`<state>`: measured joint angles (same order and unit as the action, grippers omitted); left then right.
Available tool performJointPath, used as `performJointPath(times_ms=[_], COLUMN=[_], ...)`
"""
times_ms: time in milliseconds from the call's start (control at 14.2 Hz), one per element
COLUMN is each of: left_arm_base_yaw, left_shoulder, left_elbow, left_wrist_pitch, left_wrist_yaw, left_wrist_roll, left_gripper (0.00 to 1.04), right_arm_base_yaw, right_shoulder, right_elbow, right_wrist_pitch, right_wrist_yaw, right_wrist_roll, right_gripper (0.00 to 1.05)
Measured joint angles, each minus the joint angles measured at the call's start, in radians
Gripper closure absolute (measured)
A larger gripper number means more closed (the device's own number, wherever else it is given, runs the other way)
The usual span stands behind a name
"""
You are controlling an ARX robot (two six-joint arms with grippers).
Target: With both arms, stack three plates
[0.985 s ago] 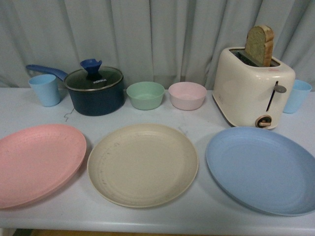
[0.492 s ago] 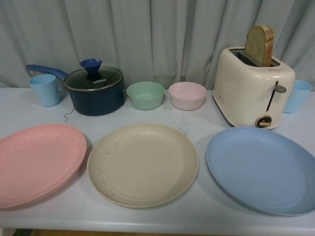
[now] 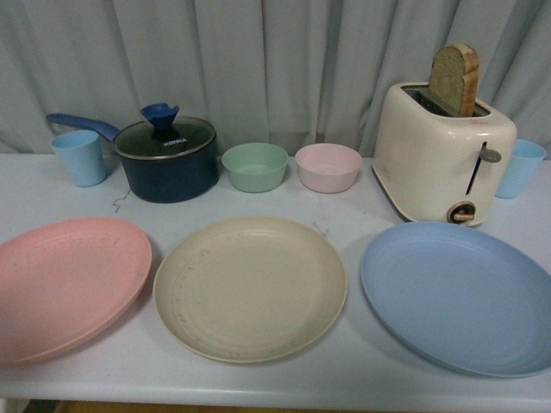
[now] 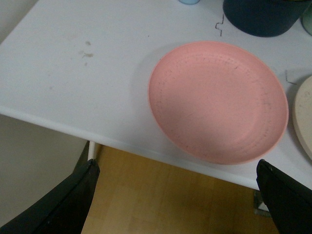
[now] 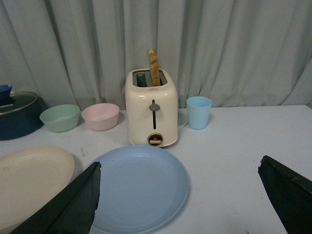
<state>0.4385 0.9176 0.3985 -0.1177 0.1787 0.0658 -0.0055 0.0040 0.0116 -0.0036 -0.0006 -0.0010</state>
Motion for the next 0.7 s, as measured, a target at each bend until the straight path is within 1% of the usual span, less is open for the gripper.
performJointPath(times_ms=[70, 141, 281, 492, 704], left_arm_base_yaw=[0.017, 0.021, 0.014, -0.014, -0.024], left_shoulder=[0.107, 0.28, 0.498, 0.791, 0.948], left_elbow=[0.039, 0.127, 0.263, 0.421, 0.552], left_wrist_pitch=[0.034, 0.055, 0.035, 0.032, 0.039], left_wrist_yaw=[0.023, 0.072, 0.117, 0.141, 0.161], left_wrist_roll=[0.026, 0.06, 0.085, 0.127, 0.156], left_gripper=[0.07, 0.07, 0.07, 0.07, 0.07], right_arm_base_yaw=[0.0, 0.0, 0.0, 0.0, 0.0], right_shoulder=[0.0, 0.0, 0.0, 0.0, 0.0], right_elbow=[0.0, 0.0, 0.0, 0.0, 0.0], right_wrist_pitch=[0.0, 0.0, 0.0, 0.0, 0.0], right_wrist_yaw=[0.0, 0.0, 0.0, 0.0, 0.0], right_wrist_roll=[0.0, 0.0, 0.0, 0.0, 0.0], right_gripper=[0.06, 0.06, 0.06, 0.06, 0.06])
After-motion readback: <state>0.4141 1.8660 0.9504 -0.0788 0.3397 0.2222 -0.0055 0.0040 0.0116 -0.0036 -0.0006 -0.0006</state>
